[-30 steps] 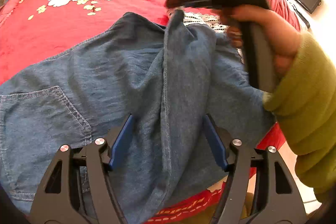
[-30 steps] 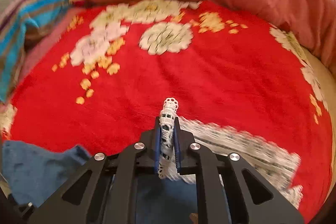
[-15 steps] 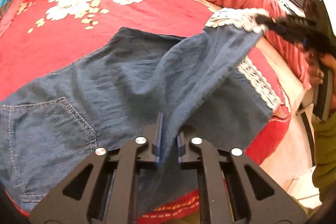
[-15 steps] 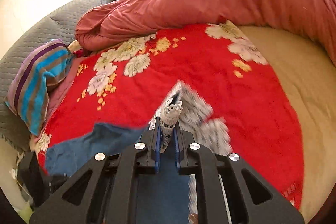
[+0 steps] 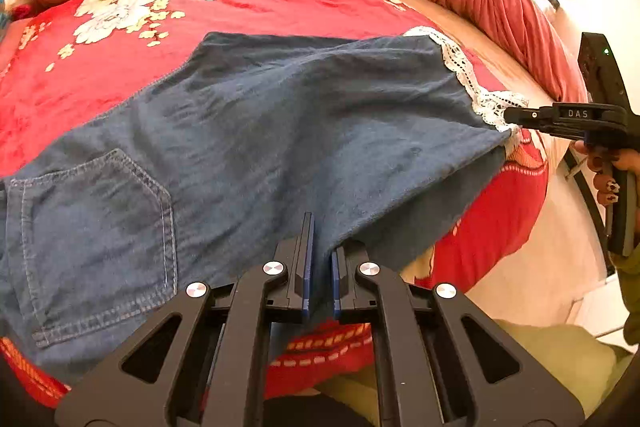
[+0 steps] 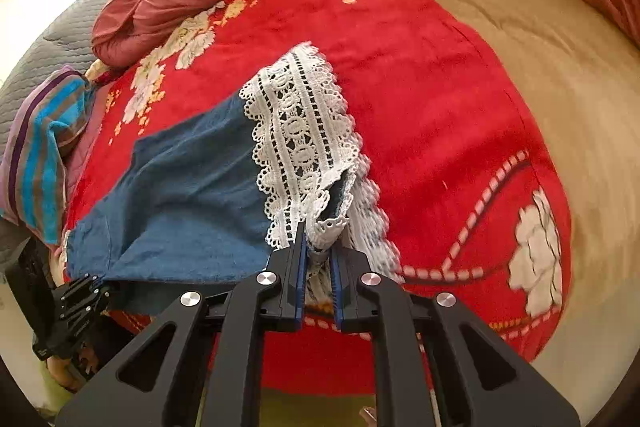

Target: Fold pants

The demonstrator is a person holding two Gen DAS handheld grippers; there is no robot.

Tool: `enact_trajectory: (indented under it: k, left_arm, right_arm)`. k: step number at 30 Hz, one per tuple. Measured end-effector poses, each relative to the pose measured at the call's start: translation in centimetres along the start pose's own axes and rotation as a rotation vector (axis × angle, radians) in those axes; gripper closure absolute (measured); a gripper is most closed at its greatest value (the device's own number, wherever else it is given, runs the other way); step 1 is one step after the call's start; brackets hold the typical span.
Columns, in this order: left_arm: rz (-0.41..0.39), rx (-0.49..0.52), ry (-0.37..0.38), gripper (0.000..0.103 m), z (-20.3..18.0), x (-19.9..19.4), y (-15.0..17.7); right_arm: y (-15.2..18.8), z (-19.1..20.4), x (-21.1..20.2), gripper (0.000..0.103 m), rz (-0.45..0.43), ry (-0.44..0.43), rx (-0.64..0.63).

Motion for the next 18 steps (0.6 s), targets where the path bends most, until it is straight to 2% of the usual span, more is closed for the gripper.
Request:
enact_trajectory:
  k: [4,8,10,11,12,14,16,18]
  left_arm:
    - [0.007,0.030,0.003,0.102,-0.6,-0.3,0.6]
    - [0.039,0.032,-0.006,0.102,-0.6,0.5,1.0]
    - [0.040,0.032,-0.005,0.102,-0.6,0.5,1.0]
    - [0.041,0.031,-0.004,0.102,-0.6,0.4,1.0]
    - [0.043,0.031,-0.003,0.102,-0.6,0.4,1.0]
    - [0.046,0.029,-0.001,0.102,-0.7,0.4,1.1]
    - [0.047,0.026,0.003,0.102,-0.6,0.4,1.2]
    - [0.054,0.022,0.003,0.101,-0.5,0.4,1.3]
  right_arm:
    - [0.4,-0.3,-1.0,0.094,-0.006,0.008,-0.005]
    - [0.9,-1.2,0.3,0.093,0.023,0.032,-0.006]
    - [1.0,-1.1,0.4,0.092,0.024,0.042,-0.020]
    - [1.0,-1.1,0.2,0.087,0.024,0.043,-0.017]
    - [0.8,-1.1,-0.3,0.076,0.013,0.056,-0.015]
    - [0.1,-0.9,-1.8,0.069,-0.047,0.109,-0.043]
    - [-0.6,-0.2,-3.2,0.069,-0.119,0.158,-0.097]
    - [-0.8,1.4,-3.7,0.069,-0.160,0.159,-0.188]
Point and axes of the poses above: each gripper's, at about its wrist camera, not at the fingertips, and x roughly the way its jaws point, z to its left, y to its underside, the point moved 2 cm from there along x, roughly the way its jaws point, and after that the axes turned 2 degrees about -z, right-handed, at the moved point
